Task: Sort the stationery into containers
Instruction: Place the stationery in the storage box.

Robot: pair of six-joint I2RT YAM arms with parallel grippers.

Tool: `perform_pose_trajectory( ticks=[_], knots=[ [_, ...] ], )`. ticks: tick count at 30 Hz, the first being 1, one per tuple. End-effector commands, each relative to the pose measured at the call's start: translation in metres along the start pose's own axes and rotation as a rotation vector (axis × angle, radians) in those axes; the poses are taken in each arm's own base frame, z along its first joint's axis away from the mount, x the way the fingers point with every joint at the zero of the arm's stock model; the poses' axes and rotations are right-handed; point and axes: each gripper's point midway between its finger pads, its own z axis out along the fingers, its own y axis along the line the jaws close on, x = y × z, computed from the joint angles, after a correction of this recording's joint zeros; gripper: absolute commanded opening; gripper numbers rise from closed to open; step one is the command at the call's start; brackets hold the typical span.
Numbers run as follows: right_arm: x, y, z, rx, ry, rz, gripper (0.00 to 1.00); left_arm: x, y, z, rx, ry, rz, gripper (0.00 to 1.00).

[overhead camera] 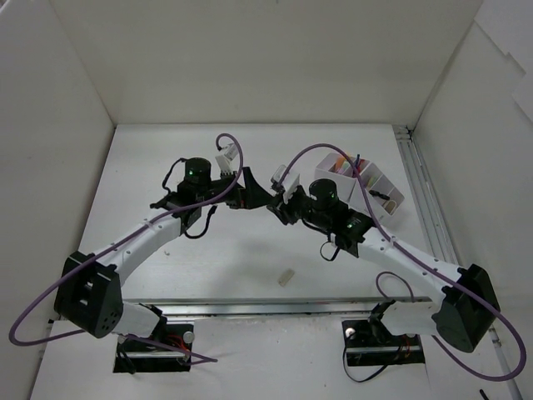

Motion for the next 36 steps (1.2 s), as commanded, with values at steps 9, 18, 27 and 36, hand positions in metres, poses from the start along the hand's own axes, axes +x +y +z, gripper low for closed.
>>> perform_pose_trajectory(
  ticks=[9, 18, 27, 36],
  knots=[
    [-0.007, -0.121, -0.024, 0.255, -0.014, 0.057, 0.02, -0.044, 0.015, -0.057, -0.070, -0.140, 0.061, 0.99],
    [0.023, -0.216, -0.017, 0.261, 0.192, 0.012, 0.04, -0.024, 0.052, -0.087, -0.282, -0.104, 0.186, 0.99],
    [0.068, -0.275, 0.015, 0.304, 0.329, 0.059, 0.07, -0.003, 0.056, -0.093, -0.332, -0.073, 0.246, 0.99],
    [0.113, -0.288, 0.018, 0.391, 0.449, 0.114, 0.16, 0.006, 0.057, -0.085, -0.372, -0.027, 0.289, 0.99]
  ],
)
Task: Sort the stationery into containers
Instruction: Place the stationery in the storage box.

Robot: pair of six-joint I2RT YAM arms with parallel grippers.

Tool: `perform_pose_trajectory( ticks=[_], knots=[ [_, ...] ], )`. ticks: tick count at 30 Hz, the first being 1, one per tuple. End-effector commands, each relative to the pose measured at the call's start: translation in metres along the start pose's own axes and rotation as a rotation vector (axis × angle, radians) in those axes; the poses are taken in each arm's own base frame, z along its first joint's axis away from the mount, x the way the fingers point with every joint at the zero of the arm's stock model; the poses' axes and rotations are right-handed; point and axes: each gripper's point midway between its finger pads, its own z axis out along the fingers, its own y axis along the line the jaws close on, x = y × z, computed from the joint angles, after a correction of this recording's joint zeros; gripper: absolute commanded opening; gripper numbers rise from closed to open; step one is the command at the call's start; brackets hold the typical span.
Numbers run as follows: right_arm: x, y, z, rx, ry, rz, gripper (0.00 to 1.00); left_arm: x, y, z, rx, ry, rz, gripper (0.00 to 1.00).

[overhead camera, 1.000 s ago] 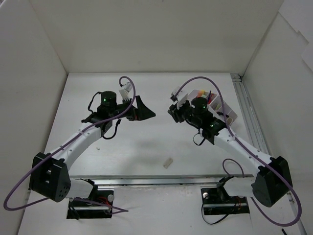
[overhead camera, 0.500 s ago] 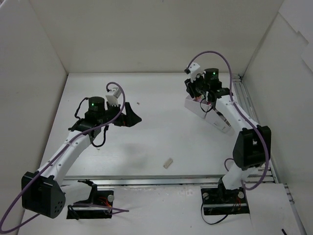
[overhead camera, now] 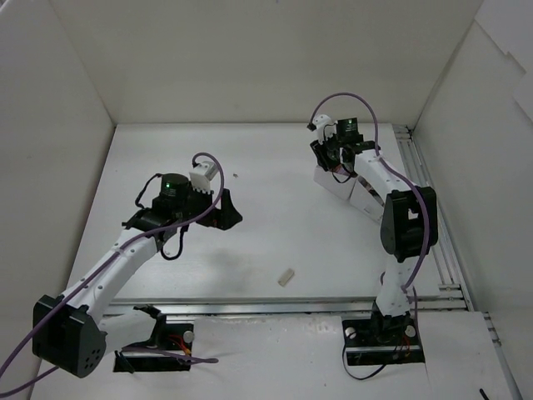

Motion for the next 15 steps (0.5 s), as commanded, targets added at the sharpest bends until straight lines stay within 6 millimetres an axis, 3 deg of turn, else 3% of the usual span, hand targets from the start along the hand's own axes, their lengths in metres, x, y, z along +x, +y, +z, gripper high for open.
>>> perform_pose_trajectory(
  ticks=[1, 4, 8, 11, 15],
  knots=[
    [-0.024, -0.026, -0.010, 0.106, -0.042, -0.006, 0.16, -0.020, -0.005, -0.004, -0.013, -0.054, 0.071, 0.99],
    [-0.020, -0.032, -0.011, 0.116, -0.038, 0.005, 0.26, -0.015, -0.010, -0.002, -0.010, -0.039, 0.083, 0.99],
    [-0.022, -0.032, -0.011, 0.115, -0.042, 0.008, 0.50, -0.009, -0.020, 0.001, 0.019, -0.022, 0.126, 1.00],
    [-0.026, -0.028, -0.014, 0.095, -0.058, 0.012, 0.61, -0.004, -0.029, 0.005, 0.022, 0.001, 0.178, 0.99],
    [-0.038, -0.021, -0.025, 0.067, -0.100, 0.012, 0.62, 0.003, -0.050, 0.010, 0.075, 0.034, 0.248, 0.99]
  ],
)
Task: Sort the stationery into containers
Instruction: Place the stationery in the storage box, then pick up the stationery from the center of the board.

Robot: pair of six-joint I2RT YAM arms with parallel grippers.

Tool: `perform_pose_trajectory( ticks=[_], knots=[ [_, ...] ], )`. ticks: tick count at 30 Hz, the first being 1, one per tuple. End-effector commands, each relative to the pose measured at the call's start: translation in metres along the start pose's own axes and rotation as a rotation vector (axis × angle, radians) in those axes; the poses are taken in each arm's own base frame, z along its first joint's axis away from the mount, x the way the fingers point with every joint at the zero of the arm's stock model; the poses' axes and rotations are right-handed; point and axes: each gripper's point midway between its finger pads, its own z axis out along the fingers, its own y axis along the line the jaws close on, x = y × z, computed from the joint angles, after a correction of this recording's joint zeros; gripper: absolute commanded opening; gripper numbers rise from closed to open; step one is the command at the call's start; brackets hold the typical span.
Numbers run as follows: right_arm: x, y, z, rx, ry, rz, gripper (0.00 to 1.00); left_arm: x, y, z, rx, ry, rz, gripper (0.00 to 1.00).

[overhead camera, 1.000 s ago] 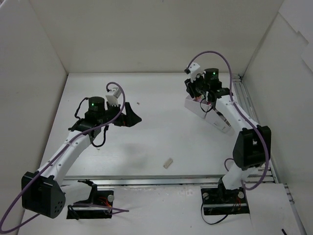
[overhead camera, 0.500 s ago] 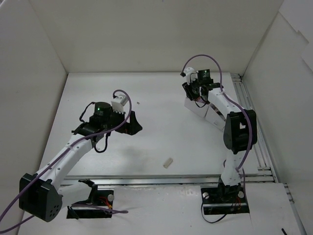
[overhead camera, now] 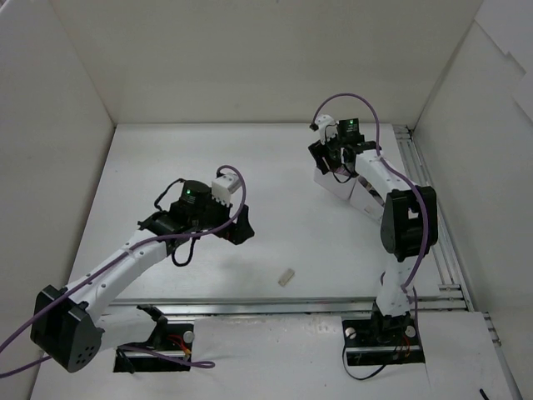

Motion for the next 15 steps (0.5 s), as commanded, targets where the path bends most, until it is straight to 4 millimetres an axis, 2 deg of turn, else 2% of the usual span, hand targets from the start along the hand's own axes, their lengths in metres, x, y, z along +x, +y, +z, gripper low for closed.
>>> perform_pose_trajectory(
  ticks=[1, 4, 5, 7, 8, 9, 10, 11, 12, 13, 14, 15],
  knots=[
    [-0.050, -0.007, -0.031, 0.005, -0.146, -0.006, 0.62, -0.026, -0.021, -0.002, 0.042, -0.053, 0.117, 0.99],
    [-0.068, 0.001, -0.054, -0.019, -0.209, -0.008, 0.67, -0.017, -0.041, 0.008, 0.100, -0.013, 0.174, 0.99],
    [-0.081, 0.005, -0.072, -0.023, -0.250, -0.015, 0.72, -0.013, -0.053, 0.010, 0.128, 0.002, 0.199, 0.99],
    [-0.088, 0.005, -0.086, 0.009, -0.280, 0.008, 0.81, -0.007, -0.061, 0.020, 0.140, 0.029, 0.207, 0.99],
    [-0.099, 0.002, -0.106, 0.043, -0.325, 0.079, 0.98, -0.006, -0.064, 0.023, 0.139, 0.037, 0.201, 0.99],
    [-0.103, -0.002, -0.114, 0.073, -0.349, 0.129, 0.98, -0.006, -0.068, 0.028, 0.125, 0.044, 0.180, 0.99],
    [-0.101, -0.015, -0.119, 0.158, -0.380, 0.198, 0.98, 0.002, -0.069, 0.037, 0.124, 0.086, 0.173, 0.99],
    [-0.111, -0.018, -0.144, 0.195, -0.447, 0.324, 0.98, 0.007, -0.071, 0.042, 0.119, 0.111, 0.170, 0.99],
    [-0.108, -0.026, -0.157, 0.245, -0.473, 0.390, 0.98, 0.008, -0.066, 0.046, 0.059, 0.125, 0.167, 0.99],
    [-0.091, -0.034, -0.160, 0.318, -0.471, 0.495, 0.98, 0.022, -0.073, 0.056, 0.048, 0.170, 0.171, 1.00],
    [-0.097, -0.030, -0.186, 0.315, -0.543, 0.603, 0.98, 0.029, -0.073, 0.061, 0.023, 0.194, 0.177, 0.99],
    [-0.073, -0.036, -0.189, 0.376, -0.524, 0.670, 0.98, 0.033, -0.068, 0.069, -0.039, 0.209, 0.188, 0.99]
  ],
)
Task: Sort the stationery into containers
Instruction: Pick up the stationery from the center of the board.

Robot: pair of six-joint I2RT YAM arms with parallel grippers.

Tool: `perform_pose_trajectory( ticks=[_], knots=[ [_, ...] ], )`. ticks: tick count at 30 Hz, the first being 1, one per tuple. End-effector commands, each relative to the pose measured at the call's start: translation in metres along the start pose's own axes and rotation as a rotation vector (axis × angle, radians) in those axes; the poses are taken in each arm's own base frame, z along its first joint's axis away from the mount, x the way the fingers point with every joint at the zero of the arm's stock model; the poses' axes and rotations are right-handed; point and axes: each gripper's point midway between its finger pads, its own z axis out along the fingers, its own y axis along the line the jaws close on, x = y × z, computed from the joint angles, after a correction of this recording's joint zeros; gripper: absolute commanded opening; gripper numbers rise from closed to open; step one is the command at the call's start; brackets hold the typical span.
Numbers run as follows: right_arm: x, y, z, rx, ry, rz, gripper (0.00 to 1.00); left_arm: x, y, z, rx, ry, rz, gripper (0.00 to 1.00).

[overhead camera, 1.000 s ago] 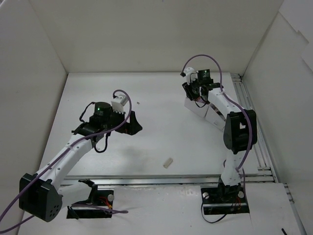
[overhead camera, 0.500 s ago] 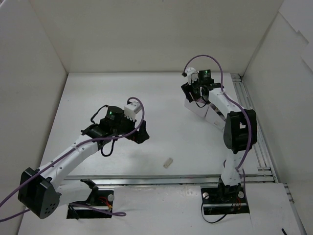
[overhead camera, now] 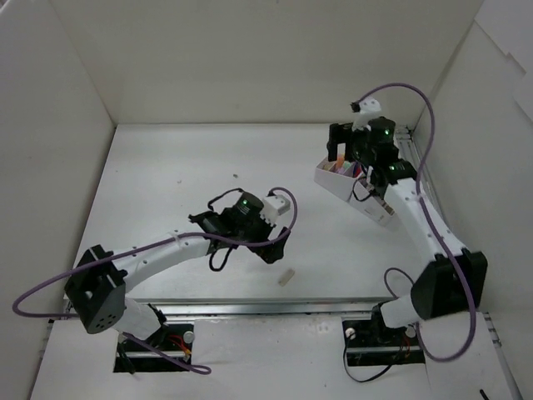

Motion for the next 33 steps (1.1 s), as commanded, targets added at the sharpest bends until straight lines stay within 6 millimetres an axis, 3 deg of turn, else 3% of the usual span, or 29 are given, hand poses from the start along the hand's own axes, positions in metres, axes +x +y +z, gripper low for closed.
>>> perform_pose_trajectory(
  ticks=[1, 2, 3, 4, 5, 7, 8, 10, 11, 12, 14, 16, 20, 26, 30, 31, 33],
  knots=[
    [-0.024, -0.042, -0.044, 0.256, -0.195, 0.350, 0.98, -0.003, -0.011, 0.014, -0.115, 0.024, 0.010, 0.99],
    [-0.032, -0.041, -0.064, 0.256, -0.242, 0.396, 0.98, 0.003, -0.014, 0.019, -0.128, 0.047, 0.018, 1.00],
    [-0.026, -0.042, -0.072, 0.268, -0.245, 0.415, 0.98, 0.006, -0.014, 0.027, -0.160, 0.065, 0.021, 0.99],
    [-0.005, -0.040, -0.073, 0.271, -0.214, 0.425, 0.98, 0.011, -0.018, 0.032, -0.167, 0.080, 0.023, 0.99],
    [-0.010, -0.038, -0.089, 0.259, -0.248, 0.434, 0.98, 0.017, -0.026, 0.037, -0.161, 0.094, 0.027, 1.00],
    [0.015, -0.038, -0.097, 0.276, -0.214, 0.434, 0.98, 0.030, -0.030, 0.048, -0.162, 0.119, 0.019, 0.98],
    [0.013, -0.038, -0.111, 0.282, -0.240, 0.427, 0.98, 0.032, -0.036, 0.052, -0.156, 0.117, 0.009, 0.97],
    [0.033, -0.046, -0.122, 0.343, -0.220, 0.442, 0.98, 0.042, -0.038, 0.062, -0.171, 0.138, 0.008, 0.93],
    [0.027, -0.047, -0.136, 0.345, -0.263, 0.452, 0.98, 0.046, -0.041, 0.065, -0.168, 0.150, 0.011, 0.91],
    [0.037, -0.048, -0.138, 0.357, -0.257, 0.456, 0.98, 0.049, -0.040, 0.070, -0.210, 0.154, 0.023, 0.86],
    [0.033, -0.048, -0.150, 0.353, -0.295, 0.458, 0.98, 0.053, -0.038, 0.075, -0.237, 0.167, 0.023, 0.77],
    [0.035, -0.048, -0.157, 0.356, -0.298, 0.454, 0.98, 0.061, -0.037, 0.080, -0.258, 0.201, 0.025, 0.66],
    [0.036, -0.049, -0.161, 0.364, -0.300, 0.452, 0.98, 0.058, -0.032, 0.085, -0.300, 0.200, 0.025, 0.40],
    [0.040, -0.053, -0.161, 0.387, -0.290, 0.453, 0.98, 0.058, -0.029, 0.086, -0.312, 0.204, 0.044, 0.14],
    [0.041, -0.051, -0.161, 0.376, -0.280, 0.438, 0.98, 0.058, -0.033, 0.088, -0.281, 0.209, 0.063, 0.07],
    [0.042, -0.050, -0.161, 0.372, -0.280, 0.439, 0.98, 0.056, -0.033, 0.088, -0.276, 0.198, 0.068, 0.00],
    [0.047, -0.043, -0.157, 0.332, -0.259, 0.425, 0.98, 0.051, -0.029, 0.082, -0.279, 0.173, 0.061, 0.00]
  ],
)
